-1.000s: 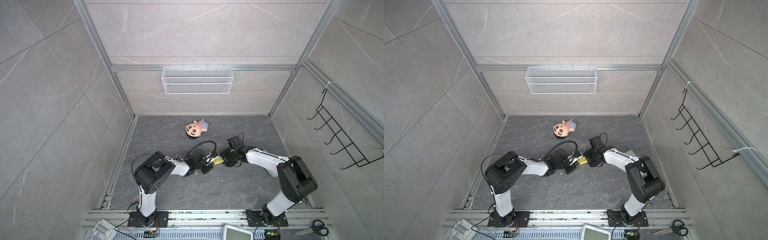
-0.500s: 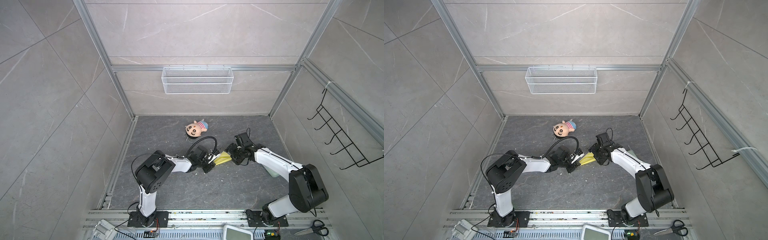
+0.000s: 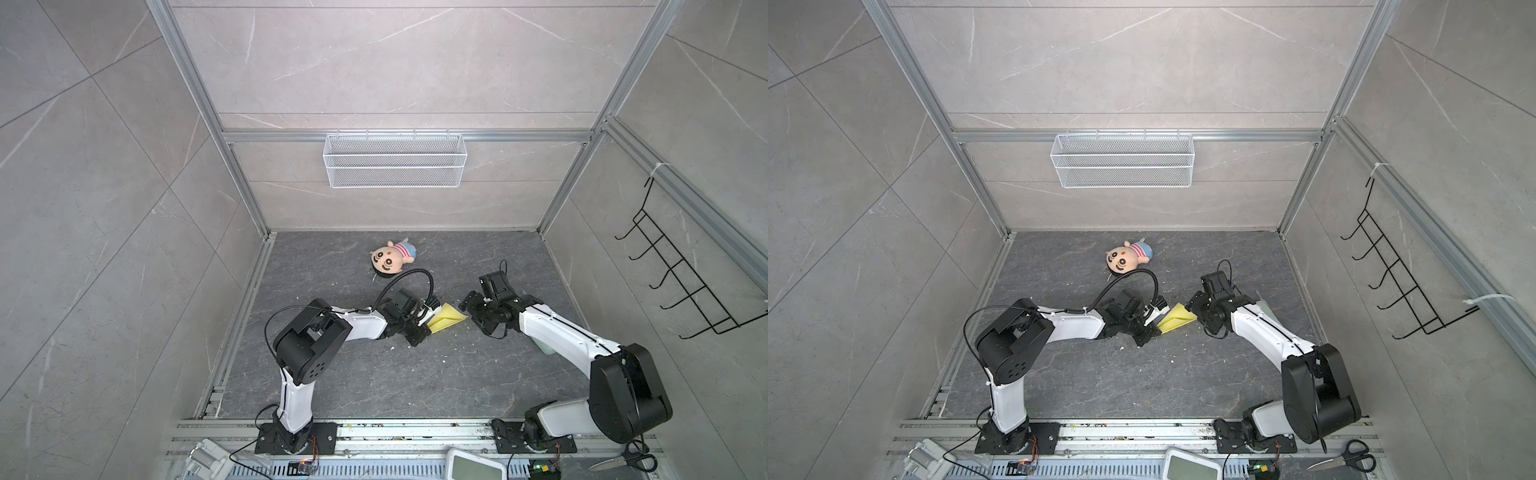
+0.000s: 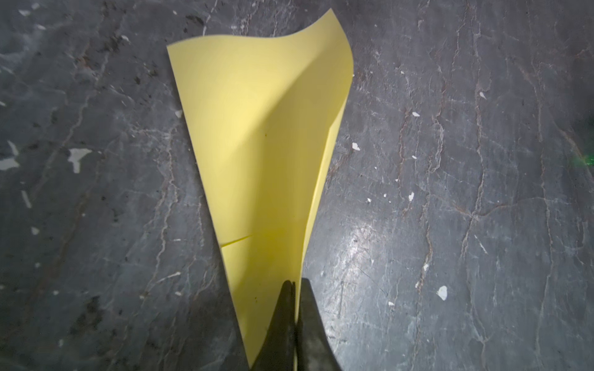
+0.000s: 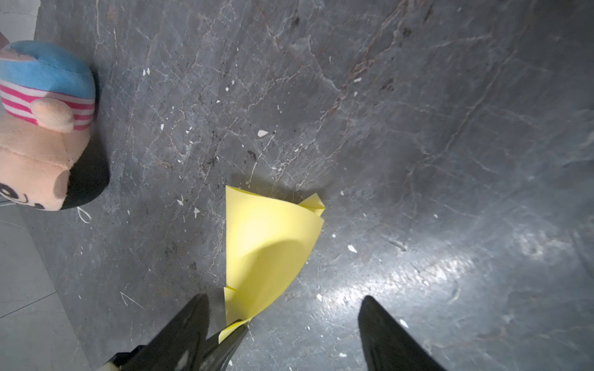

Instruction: Fold a paper plane with a square sheet of paper (pick it up from the middle)

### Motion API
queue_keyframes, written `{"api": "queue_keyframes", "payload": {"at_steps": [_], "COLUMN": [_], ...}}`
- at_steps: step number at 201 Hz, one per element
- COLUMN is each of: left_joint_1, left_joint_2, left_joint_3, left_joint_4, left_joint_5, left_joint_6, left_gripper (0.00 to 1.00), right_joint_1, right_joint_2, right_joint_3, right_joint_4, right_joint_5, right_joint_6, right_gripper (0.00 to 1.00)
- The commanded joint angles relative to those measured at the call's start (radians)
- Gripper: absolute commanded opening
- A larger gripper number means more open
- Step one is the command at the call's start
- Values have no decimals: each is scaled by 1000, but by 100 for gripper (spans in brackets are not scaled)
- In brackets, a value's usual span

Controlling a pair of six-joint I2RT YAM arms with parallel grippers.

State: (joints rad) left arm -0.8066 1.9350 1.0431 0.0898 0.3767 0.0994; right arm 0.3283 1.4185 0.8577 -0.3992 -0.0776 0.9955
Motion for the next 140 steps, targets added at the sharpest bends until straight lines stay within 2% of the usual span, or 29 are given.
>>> {"api": "queue_keyframes", "payload": {"at_steps": [1, 60, 82, 110, 140], "left_joint_1": [5, 26, 41, 61, 71], "left_joint_2": [31, 43, 45, 53, 58], "left_joint_3": [42, 54, 42, 37, 44], "left_joint_4": [-54, -84, -60, -59, -87], "left_joint_5": [30, 42, 65, 105, 132], "left_joint_6": [-38, -124, -188, -267, -322], "left_gripper": [0, 0, 0, 0, 0], "right_joint_1": [-7, -7, -7, -6, -6], "right_joint_2": [-31, -107, -131, -95, 6], "right_joint_3": [-27, -150, -217, -292, -352], "right_joint_4": [3, 172, 324, 574, 829], "right_joint_5": [9, -47, -132, -314, -475], "right_joint_6": [-43, -113, -166, -229, -198], "right_gripper": [76, 76, 75, 65, 48]}}
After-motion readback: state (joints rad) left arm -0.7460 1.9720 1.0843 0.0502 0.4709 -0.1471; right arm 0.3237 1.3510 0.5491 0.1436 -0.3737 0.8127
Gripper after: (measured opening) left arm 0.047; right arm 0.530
